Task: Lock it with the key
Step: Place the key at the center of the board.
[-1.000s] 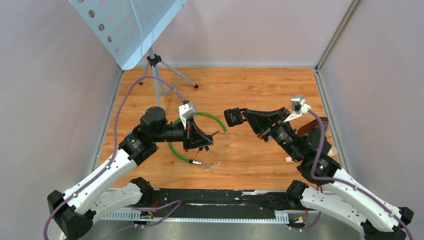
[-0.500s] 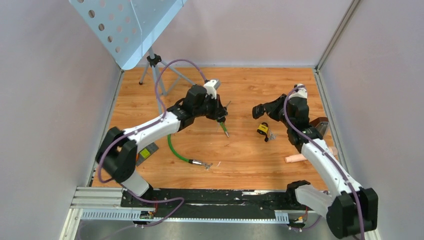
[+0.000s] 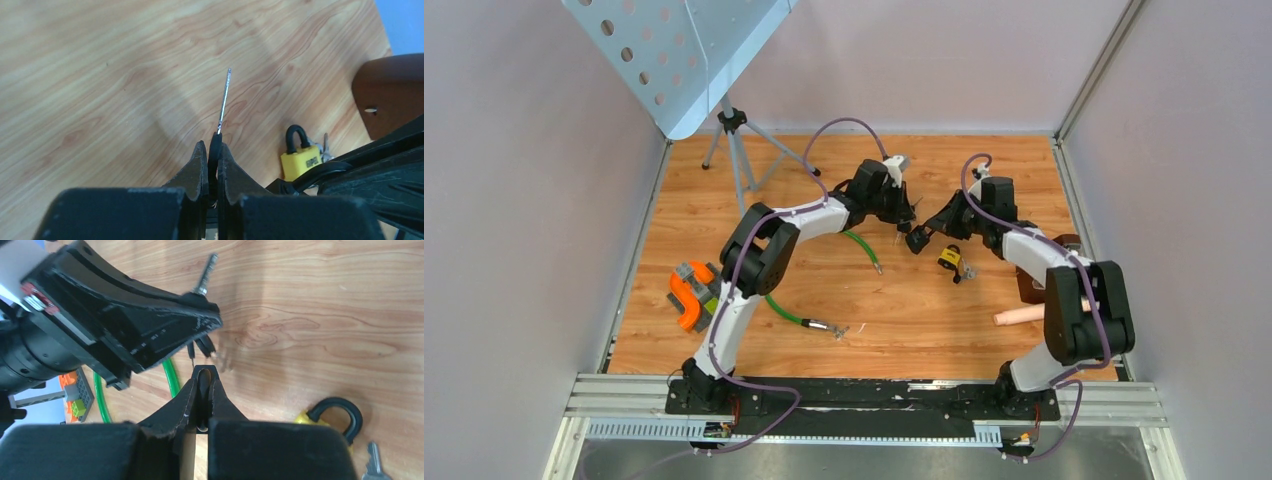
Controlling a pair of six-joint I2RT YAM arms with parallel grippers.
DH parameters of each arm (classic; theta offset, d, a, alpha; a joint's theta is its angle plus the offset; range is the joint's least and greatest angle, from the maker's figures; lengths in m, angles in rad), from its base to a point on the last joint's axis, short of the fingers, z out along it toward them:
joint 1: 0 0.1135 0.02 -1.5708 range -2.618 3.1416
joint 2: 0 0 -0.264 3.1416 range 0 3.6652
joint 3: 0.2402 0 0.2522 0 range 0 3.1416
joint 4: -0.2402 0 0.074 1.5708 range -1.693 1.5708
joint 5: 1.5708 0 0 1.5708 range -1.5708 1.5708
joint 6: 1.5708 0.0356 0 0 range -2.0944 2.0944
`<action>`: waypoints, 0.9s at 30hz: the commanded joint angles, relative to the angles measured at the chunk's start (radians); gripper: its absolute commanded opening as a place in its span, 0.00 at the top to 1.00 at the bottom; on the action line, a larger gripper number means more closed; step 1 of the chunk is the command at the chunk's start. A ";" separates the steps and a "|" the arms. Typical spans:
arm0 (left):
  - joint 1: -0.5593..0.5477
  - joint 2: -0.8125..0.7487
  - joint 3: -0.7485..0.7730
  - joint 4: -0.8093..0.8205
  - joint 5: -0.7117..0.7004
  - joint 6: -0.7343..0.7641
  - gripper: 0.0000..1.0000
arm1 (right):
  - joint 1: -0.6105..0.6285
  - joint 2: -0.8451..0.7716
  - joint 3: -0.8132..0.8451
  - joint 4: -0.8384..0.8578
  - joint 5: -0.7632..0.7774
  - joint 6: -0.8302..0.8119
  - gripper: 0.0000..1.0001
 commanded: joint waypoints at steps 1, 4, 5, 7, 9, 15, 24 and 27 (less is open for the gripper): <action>0.002 0.030 0.075 0.008 0.085 0.021 0.92 | -0.024 0.086 0.106 0.098 -0.124 -0.021 1.00; 0.010 0.053 0.072 0.027 0.089 0.018 0.76 | -0.049 0.183 0.171 0.038 -0.146 0.010 1.00; 0.017 0.057 0.071 0.030 0.094 0.015 0.67 | -0.052 0.214 0.185 0.032 -0.156 0.014 1.00; 0.027 0.069 0.070 0.035 0.090 0.007 0.51 | -0.054 0.262 0.201 0.033 -0.156 0.011 1.00; 0.036 0.071 0.062 0.041 0.076 0.009 0.36 | -0.055 0.296 0.208 0.045 -0.157 0.008 1.00; 0.044 -0.002 0.033 0.012 -0.026 0.098 0.17 | -0.055 0.333 0.216 0.085 -0.129 0.008 0.86; 0.044 -0.330 -0.196 -0.044 -0.333 0.167 0.13 | -0.055 0.242 0.222 -0.032 0.089 -0.056 0.28; 0.043 -0.503 -0.293 -0.064 -0.410 0.182 0.12 | -0.048 0.160 0.201 -0.060 0.166 -0.072 0.22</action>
